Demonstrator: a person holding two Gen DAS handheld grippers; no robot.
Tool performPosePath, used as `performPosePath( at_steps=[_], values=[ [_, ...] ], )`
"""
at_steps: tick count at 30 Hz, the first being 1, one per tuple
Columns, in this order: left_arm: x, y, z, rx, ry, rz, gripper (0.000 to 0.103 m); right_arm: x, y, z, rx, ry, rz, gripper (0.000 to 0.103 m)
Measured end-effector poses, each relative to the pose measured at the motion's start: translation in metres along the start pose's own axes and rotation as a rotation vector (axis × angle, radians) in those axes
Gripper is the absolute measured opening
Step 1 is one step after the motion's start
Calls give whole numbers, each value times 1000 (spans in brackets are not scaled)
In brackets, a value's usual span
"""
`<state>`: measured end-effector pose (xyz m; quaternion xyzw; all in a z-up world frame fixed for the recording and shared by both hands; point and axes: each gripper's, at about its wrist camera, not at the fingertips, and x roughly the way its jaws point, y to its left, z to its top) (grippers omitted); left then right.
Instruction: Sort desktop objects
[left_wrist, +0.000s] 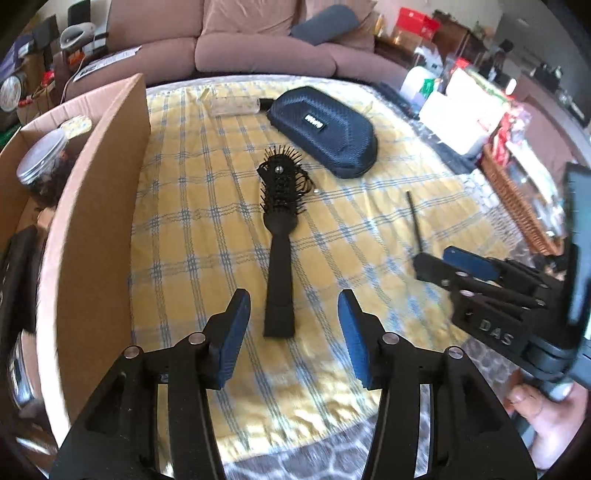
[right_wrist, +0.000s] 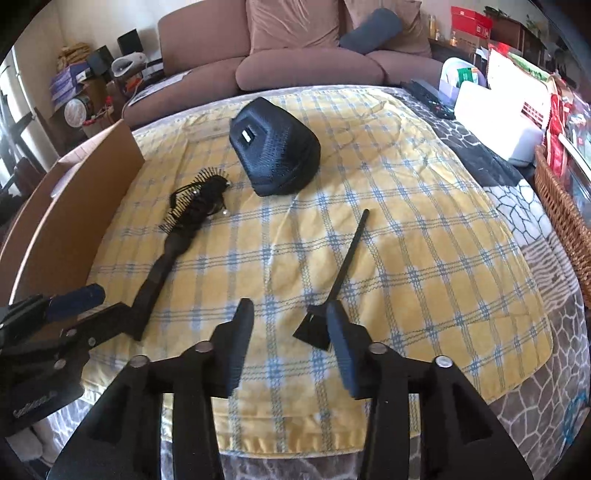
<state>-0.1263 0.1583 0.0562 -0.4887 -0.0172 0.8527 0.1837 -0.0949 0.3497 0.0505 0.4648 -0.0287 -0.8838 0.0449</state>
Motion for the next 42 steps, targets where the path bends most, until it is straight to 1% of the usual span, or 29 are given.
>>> performPosePath(
  at_steps=[1,2,3,4,5,6,7,8,9,10,12,14,17,21,24,28,31,33,37,40,42],
  values=[
    [-8,0,-5,1,-16,-9,51,-3,0,-1,5,-5,2,57],
    [-17,-1,-10,7,-35,-15,58,-7,0,-4,12,-15,9,67],
    [-27,-1,-18,13,-56,-17,64,-12,0,-6,21,-27,22,73],
    [-37,-1,-27,17,-79,-22,69,-15,0,-8,26,-34,29,74],
    [-44,-3,-33,28,-96,-37,70,-19,1,-11,31,-44,40,78],
    [-53,-7,-42,50,-115,-34,70,-21,2,-13,29,-49,49,84],
    [-61,-13,-51,80,-136,-17,76,-22,5,-15,24,-50,51,88],
    [-68,-18,-58,103,-154,7,103,-23,8,-18,15,-49,47,95],
    [-76,-20,-66,113,-184,14,102,-23,12,-22,-1,-45,42,100],
    [-80,-21,-72,115,-198,2,103,-22,15,-24,-18,-40,30,101],
    [-86,-19,-82,108,-212,-1,103,-22,22,-29,-51,-27,7,102],
    [-93,-12,-92,89,-230,3,103,-23,26,-33,-70,-29,3,102],
    [-101,3,-110,66,-262,48,103,-27,29,-39,-81,-42,0,102],
    [-96,30,-131,19,-223,99,103,-30,28,-44,-74,-44,20,102],
    [-89,39,-141,-9,-204,118,103,-29,28,-47,-85,-37,18,102],
    [-81,30,-144,-32,-191,112,103,-26,26,-50,-82,-30,7,102],
    [-77,13,-140,-40,-204,100,103,-24,24,-52,-90,-27,3,102],
    [-72,2,-134,-55,-204,105,103,-23,24,-53,-104,-24,-1,102],
    [-55,-19,-117,-71,-189,81,103,-21,16,-55,-112,-21,-14,102],
    [-43,-31,-103,-62,-194,89,103,-20,2,-54,-94,-22,-23,102],
    [-43,-33,-102,-63,-198,81,103,-21,-9,-53,-69,-22,-20,102]
  ],
)
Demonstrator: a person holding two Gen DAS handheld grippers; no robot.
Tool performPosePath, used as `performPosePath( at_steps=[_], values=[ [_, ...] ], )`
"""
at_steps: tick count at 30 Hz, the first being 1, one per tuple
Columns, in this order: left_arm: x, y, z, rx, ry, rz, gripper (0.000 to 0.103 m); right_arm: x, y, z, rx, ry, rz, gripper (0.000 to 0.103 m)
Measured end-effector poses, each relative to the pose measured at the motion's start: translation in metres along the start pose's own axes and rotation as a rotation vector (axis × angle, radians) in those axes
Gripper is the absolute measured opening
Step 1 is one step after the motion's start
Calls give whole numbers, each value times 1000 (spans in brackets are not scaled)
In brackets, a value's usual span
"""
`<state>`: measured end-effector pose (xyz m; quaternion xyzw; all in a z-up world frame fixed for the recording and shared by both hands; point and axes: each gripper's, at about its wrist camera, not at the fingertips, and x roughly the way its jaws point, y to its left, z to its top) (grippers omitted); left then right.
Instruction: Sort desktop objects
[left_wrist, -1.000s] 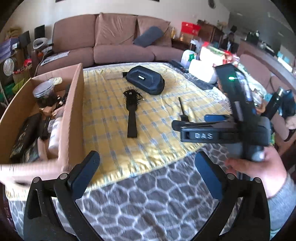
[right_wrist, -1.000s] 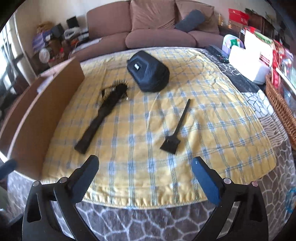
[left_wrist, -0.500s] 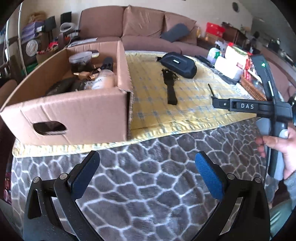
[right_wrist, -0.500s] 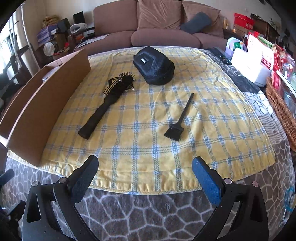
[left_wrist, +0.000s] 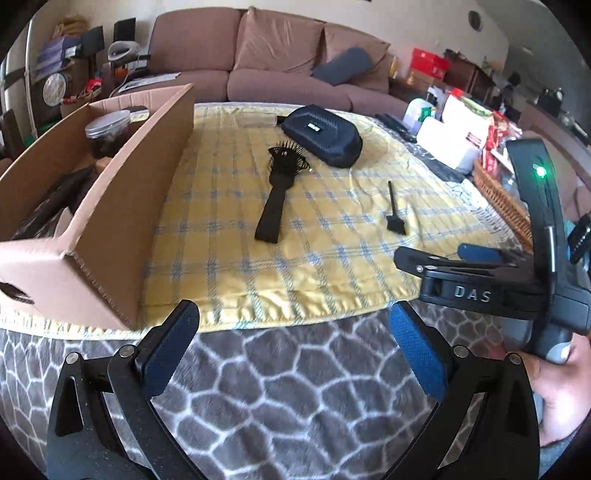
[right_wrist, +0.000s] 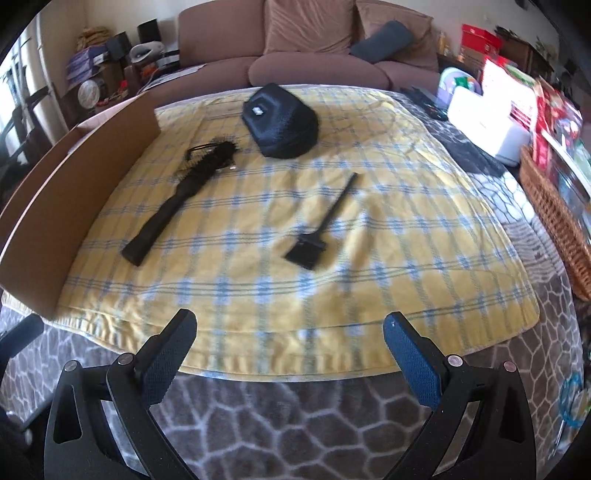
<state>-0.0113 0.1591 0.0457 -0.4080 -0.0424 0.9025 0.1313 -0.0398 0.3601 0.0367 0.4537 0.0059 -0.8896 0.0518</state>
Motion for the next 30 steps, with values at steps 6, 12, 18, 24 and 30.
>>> performPosePath(
  at_steps=[6,12,18,24,30],
  values=[
    [-30,21,-26,55,-16,2,103,-5,-15,4,43,-24,20,102],
    [-34,76,-34,-45,10,112,103,4,8,2,4,-1,20,102],
    [-33,113,-26,-114,11,188,103,8,33,-3,-31,14,-15,102],
    [-23,133,-25,-137,41,188,103,2,60,-17,-46,11,-23,103],
    [-9,136,-23,-130,65,183,103,5,86,-31,-117,28,-64,103]
  ],
)
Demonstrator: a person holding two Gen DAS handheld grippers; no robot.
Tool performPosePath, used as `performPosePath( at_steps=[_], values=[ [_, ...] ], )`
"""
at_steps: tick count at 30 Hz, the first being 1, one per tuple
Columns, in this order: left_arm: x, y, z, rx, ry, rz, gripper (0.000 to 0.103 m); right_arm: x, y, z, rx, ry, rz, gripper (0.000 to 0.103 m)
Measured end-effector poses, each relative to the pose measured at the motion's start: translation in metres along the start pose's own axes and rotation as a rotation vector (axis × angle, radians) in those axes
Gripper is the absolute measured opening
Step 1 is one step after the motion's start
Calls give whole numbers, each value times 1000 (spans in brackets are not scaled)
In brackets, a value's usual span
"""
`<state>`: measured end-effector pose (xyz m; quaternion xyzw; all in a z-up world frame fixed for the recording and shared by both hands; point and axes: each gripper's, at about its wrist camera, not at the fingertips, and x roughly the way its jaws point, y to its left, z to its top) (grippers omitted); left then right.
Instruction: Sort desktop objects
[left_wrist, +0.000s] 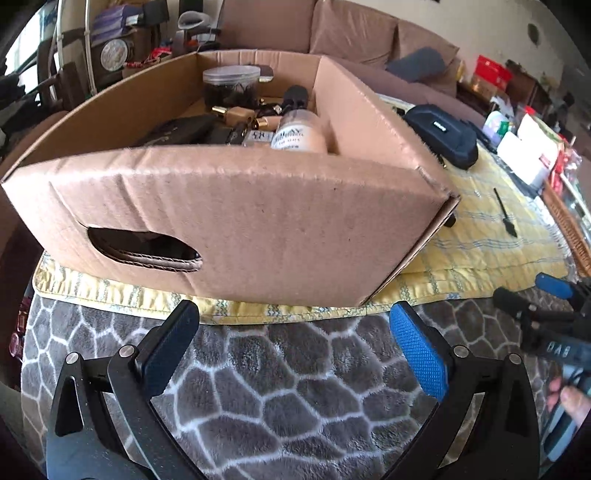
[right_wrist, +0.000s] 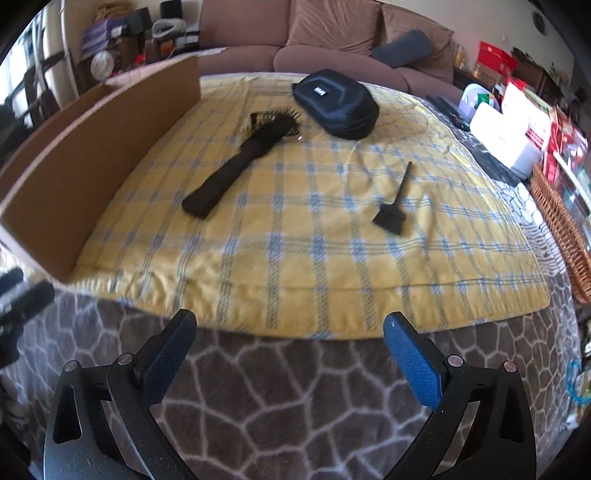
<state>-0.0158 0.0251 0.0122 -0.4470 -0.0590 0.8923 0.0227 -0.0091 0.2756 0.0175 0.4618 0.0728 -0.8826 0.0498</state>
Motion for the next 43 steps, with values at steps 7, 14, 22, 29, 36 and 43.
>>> performPosePath(
  at_steps=[7,14,22,29,36,43],
  values=[
    [6,-6,0,27,13,42,103,9,0,-8,54,20,18,103],
    [12,-17,-2,65,35,128,103,12,-2,-9,62,-3,39,103],
    [12,-19,-2,45,34,146,103,10,-1,-11,70,-24,37,103],
    [11,-19,-2,44,34,144,103,10,-2,-11,69,-24,37,103],
    [13,-19,-1,45,34,144,103,10,-1,-11,69,-25,37,103],
    [13,-20,-1,46,34,146,103,10,-1,-11,69,-25,37,103]
  ],
)
